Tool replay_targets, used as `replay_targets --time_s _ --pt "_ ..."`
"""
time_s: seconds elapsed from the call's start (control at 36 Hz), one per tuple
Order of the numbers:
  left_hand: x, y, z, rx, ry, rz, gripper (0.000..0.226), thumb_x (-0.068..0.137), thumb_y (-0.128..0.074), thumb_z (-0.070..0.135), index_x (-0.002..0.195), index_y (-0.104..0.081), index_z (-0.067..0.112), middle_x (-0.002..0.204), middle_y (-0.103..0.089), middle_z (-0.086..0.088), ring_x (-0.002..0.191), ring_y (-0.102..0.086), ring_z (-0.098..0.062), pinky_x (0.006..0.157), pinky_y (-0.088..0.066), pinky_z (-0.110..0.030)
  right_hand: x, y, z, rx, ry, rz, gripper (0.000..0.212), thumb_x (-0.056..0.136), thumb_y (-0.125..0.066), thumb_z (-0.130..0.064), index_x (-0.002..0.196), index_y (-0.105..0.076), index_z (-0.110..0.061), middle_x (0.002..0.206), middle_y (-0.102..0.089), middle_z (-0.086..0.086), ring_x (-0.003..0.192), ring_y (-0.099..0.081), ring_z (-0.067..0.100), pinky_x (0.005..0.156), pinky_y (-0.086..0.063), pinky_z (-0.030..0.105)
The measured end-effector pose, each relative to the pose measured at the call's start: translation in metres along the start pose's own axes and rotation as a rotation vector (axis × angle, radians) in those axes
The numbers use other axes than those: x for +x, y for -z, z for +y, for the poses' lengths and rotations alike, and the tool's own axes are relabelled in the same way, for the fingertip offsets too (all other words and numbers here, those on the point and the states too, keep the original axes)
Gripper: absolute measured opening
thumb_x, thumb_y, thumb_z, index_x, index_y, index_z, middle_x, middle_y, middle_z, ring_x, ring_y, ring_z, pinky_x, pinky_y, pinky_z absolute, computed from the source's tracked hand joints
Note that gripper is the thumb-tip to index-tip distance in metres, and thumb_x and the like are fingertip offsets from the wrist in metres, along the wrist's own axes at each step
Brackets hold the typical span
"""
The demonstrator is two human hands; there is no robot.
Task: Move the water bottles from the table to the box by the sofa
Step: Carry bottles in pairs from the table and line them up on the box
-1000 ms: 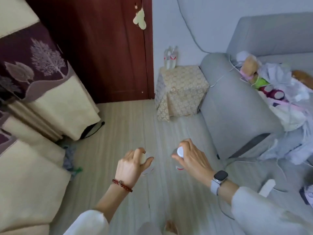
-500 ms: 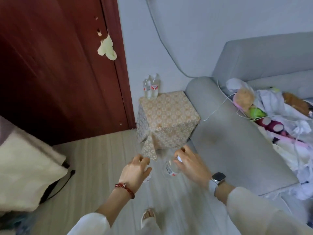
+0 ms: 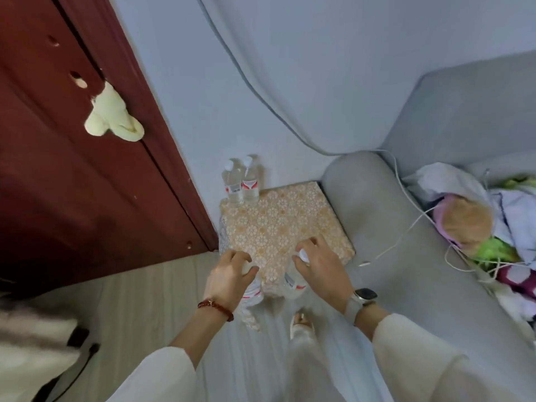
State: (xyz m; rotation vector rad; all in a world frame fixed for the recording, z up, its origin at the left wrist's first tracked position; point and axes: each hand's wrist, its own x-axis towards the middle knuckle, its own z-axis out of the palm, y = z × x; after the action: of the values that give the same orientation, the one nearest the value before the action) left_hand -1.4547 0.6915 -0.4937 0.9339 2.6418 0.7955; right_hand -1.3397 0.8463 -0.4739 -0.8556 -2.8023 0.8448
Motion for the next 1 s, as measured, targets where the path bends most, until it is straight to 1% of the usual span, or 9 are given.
replay_targets --time_s 0.14,0.25,0.39,0.47,0.67,0.81,0.86,0.92,1.0 --pt "0.078 -0.048 0.010 -0.061 0.082 0.021 0.020 0.081 -0.065 0.025 0.096 -0.063 0.012 0.105 -0.058 -0.004 0.091 -0.059 -0.024 0.069 -0.041 -0.024 0.085 -0.010 0.043 -0.013 0.027 -0.064 0.024 0.093 -0.049 -0.025 0.109 -0.054 -0.009 0.115 -0.046 0.011 0.083 -0.054 0.028 0.065 -0.038 0.027" --pt "0.145 -0.080 0.015 -0.070 0.111 0.037 0.022 0.083 -0.063 0.027 0.100 -0.062 0.014 0.110 -0.056 -0.002 0.095 -0.057 -0.021 0.071 -0.041 -0.025 0.154 -0.021 0.071 0.008 0.012 -0.041 0.025 0.092 -0.050 -0.023 0.111 -0.054 -0.007 0.119 -0.046 0.011 0.090 -0.055 0.027 0.072 -0.045 0.029" --pt "0.206 -0.109 0.018 -0.075 0.087 0.048 0.025 0.082 -0.064 0.023 0.103 -0.061 0.010 0.109 -0.055 -0.006 0.097 -0.054 -0.023 0.073 -0.041 -0.026 0.213 -0.035 0.093 0.015 -0.006 -0.010 0.026 0.092 -0.051 -0.021 0.113 -0.054 -0.006 0.119 -0.046 0.014 0.095 -0.055 0.028 0.075 -0.051 0.033" --pt "0.233 -0.121 0.013 -0.069 0.071 0.042 0.025 0.082 -0.064 0.024 0.102 -0.061 0.010 0.108 -0.056 -0.008 0.096 -0.054 -0.024 0.075 -0.045 -0.029 0.236 -0.042 0.102 0.021 0.000 -0.009 0.026 0.092 -0.051 -0.020 0.113 -0.054 -0.005 0.120 -0.045 0.014 0.094 -0.055 0.027 0.074 -0.049 0.031" --pt "0.268 -0.136 0.005 -0.090 0.059 0.043 0.026 0.084 -0.062 0.023 0.106 -0.059 0.009 0.111 -0.054 -0.009 0.098 -0.053 -0.024 0.075 -0.044 -0.028 0.270 -0.057 0.115 0.151 -0.005 -0.011 0.029 0.090 -0.052 -0.018 0.119 -0.053 -0.012 0.118 -0.045 0.011 0.104 -0.051 0.025 0.085 -0.046 0.029" --pt "0.276 -0.141 0.007 -0.055 0.027 0.074 0.030 0.082 -0.063 0.021 0.110 -0.057 0.012 0.112 -0.057 -0.006 0.102 -0.049 -0.024 0.078 -0.045 -0.032 0.276 -0.060 0.120 0.144 0.013 0.037 0.034 0.086 -0.058 -0.018 0.119 -0.052 -0.017 0.121 -0.050 0.007 0.107 -0.045 0.024 0.077 -0.044 0.030" --pt "0.273 -0.144 0.003 -0.057 0.034 0.074 0.040 0.081 -0.062 0.018 0.119 -0.052 0.015 0.120 -0.055 -0.004 0.109 -0.044 -0.025 0.087 -0.044 -0.036 0.273 -0.062 0.128 0.161 -0.012 0.023 0.045 0.085 -0.059 -0.017 0.128 -0.044 -0.019 0.128 -0.050 0.003 0.111 -0.040 0.022 0.082 -0.040 0.027" --pt "0.270 -0.147 -0.002 -0.098 0.058 0.079 0.053 0.080 -0.063 0.014 0.129 -0.044 0.016 0.129 -0.051 -0.002 0.117 -0.038 -0.026 0.097 -0.036 -0.034 0.268 -0.064 0.135 0.218 -0.028 -0.011 0.056 0.085 -0.060 -0.015 0.135 -0.035 -0.020 0.135 -0.046 0.001 0.118 -0.036 0.021 0.095 -0.036 0.029" --pt "0.270 -0.150 -0.007 -0.179 0.097 0.076 0.065 0.079 -0.063 0.011 0.137 -0.033 0.022 0.134 -0.046 0.001 0.121 -0.032 -0.024 0.096 -0.029 -0.027 0.263 -0.071 0.140 0.333 -0.074 -0.058 0.069 0.084 -0.061 -0.013 0.141 -0.023 -0.018 0.143 -0.036 0.002 0.130 -0.028 0.021 0.104 -0.024 0.027"
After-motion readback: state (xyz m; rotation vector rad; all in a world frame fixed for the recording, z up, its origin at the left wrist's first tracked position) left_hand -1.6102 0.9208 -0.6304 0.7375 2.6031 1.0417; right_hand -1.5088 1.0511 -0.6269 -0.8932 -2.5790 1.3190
